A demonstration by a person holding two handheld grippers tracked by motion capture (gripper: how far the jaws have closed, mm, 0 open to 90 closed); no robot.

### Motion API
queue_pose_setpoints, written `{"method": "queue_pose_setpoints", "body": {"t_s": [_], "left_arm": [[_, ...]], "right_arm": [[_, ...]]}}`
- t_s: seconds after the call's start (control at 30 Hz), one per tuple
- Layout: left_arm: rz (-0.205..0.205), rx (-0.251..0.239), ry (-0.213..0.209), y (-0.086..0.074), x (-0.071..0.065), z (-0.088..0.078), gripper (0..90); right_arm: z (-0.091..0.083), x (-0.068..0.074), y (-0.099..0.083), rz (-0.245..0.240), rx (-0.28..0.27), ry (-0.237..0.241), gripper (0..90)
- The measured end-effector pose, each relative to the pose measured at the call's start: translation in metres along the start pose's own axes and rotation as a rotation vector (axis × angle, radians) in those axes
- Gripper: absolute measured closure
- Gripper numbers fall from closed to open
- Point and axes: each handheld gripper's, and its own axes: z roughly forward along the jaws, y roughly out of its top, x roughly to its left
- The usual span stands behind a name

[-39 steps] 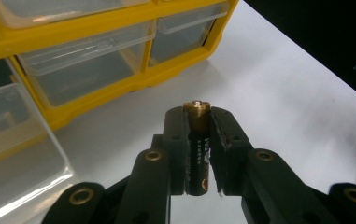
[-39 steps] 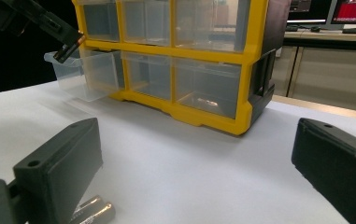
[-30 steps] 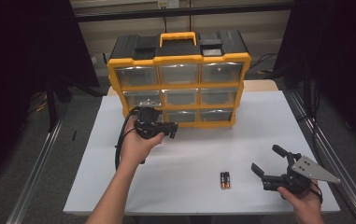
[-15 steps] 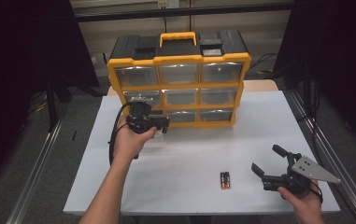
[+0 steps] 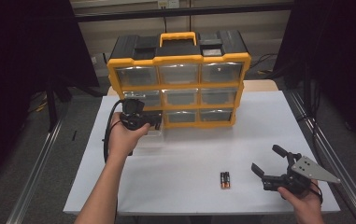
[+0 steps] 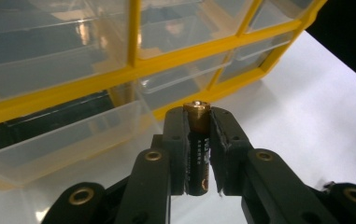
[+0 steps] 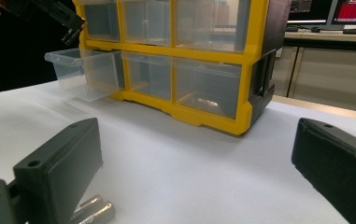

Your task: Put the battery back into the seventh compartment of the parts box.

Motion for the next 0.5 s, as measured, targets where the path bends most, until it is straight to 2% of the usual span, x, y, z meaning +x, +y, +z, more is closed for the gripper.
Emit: {"method": "queue_pose_setpoints", "body": {"t_s": [0.07, 0.2, 0.33, 0.37, 0.43, 0.5], "left_arm": [[-0.011, -0.014, 0.003, 0.0, 0.003, -0.001, 77.4], [-0.015, 0.001, 0.034, 0.0, 0.012, -0.002, 77.4], [-0.014, 0.005, 0.053, -0.001, 0.014, 0.0, 77.4], [-0.029, -0.007, 0.054, -0.001, 0.014, 0.001, 77.4], [-0.014, 0.01, 0.069, -0.002, 0.016, 0.002, 77.4], [-0.017, 0.011, 0.072, -0.003, 0.018, 0.003, 77.4]], "right_arm": [[0.0, 0.0, 0.0, 0.0, 0.001, 0.001, 1.6], [0.0, 0.0, 0.0, -0.005, -0.001, 0.008, 1.6], [0.001, 0.0, 0.0, -0.002, -0.002, 0.002, 1.6], [0.001, 0.0, 0.0, -0.002, -0.002, 0.002, 1.6], [0.001, 0.0, 0.0, -0.003, -0.001, 0.003, 1.6], [0.0, 0.0, 0.0, -0.002, -0.002, 0.004, 1.6]]}}
